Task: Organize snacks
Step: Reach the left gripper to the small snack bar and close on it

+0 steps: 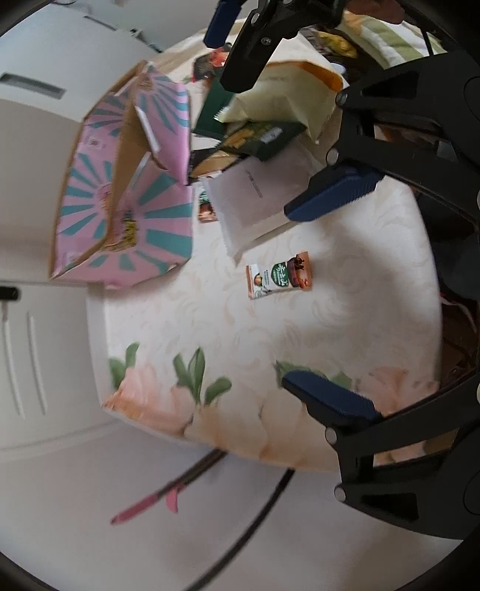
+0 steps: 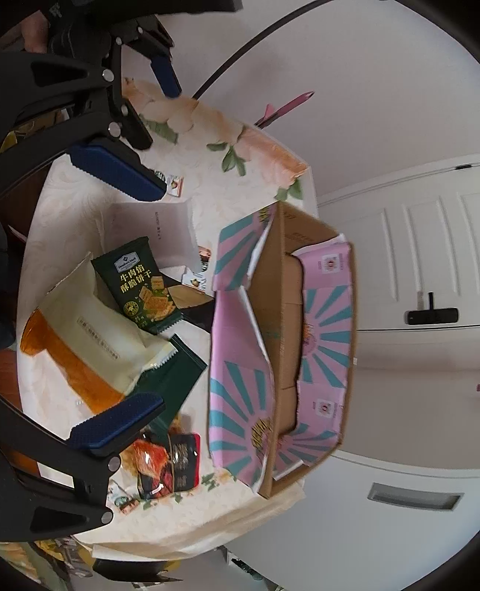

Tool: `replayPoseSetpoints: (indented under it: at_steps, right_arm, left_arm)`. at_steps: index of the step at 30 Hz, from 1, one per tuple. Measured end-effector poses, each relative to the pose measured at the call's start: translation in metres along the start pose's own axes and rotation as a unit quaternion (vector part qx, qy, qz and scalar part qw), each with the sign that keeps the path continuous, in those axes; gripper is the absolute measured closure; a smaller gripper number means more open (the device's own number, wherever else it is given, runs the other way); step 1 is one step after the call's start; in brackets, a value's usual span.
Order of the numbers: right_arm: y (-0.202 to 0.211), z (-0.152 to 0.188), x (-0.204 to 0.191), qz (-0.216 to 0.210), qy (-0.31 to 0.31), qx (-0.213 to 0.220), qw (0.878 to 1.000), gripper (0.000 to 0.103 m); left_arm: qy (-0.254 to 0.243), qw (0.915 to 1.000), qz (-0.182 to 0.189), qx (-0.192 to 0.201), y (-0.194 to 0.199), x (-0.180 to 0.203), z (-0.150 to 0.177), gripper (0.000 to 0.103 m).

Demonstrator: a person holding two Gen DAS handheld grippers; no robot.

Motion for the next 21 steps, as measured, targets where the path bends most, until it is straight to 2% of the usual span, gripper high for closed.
replayPoseSetpoints:
  at_steps: [5,7,14,16,21]
  right_arm:
    - [-0.024,0.005,-0.005,0.010,0.004,-0.018,1.000,0.000]
    - [-0.033,0.007,-0.006,0.013,0.001,-0.026,1.000,0.000]
    - [-0.056,0.013,-0.008,-0.002,-0.040,-0.048,0.998,0.000]
    - [-0.062,0.011,-0.013,-0.001,-0.032,-0.047,0.998,0.000]
    - [-0.074,0.005,-0.025,-0.010,-0.005,-0.050,0.999,0.001]
  left_arm:
    - [-0.020,0.9996,0.017,-0.010,-0.027,0.008,-0.001,0.031]
    - [-0.029,0.9993,0.019,-0.013,-0.035,0.011,-0.001,0.036]
    - [-0.039,0.9987,0.025,-0.022,-0.049,0.013,-0.002,0.042]
    - [-0.042,0.9986,0.024,-0.023,-0.051,0.013,-0.001,0.052]
    - [-0.047,0.9983,0.022,-0.026,-0.057,0.015,0.002,0.057]
Point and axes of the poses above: each gripper's, at about its wrist camera, not at the fingertips, and y roughly against the way its jaws point, x to its right, z to its underside, the point moved 5 cm from there along -y, roughly the way its jaws point, and after that the axes turned 3 degrees about -z, right-handed, at the moved point
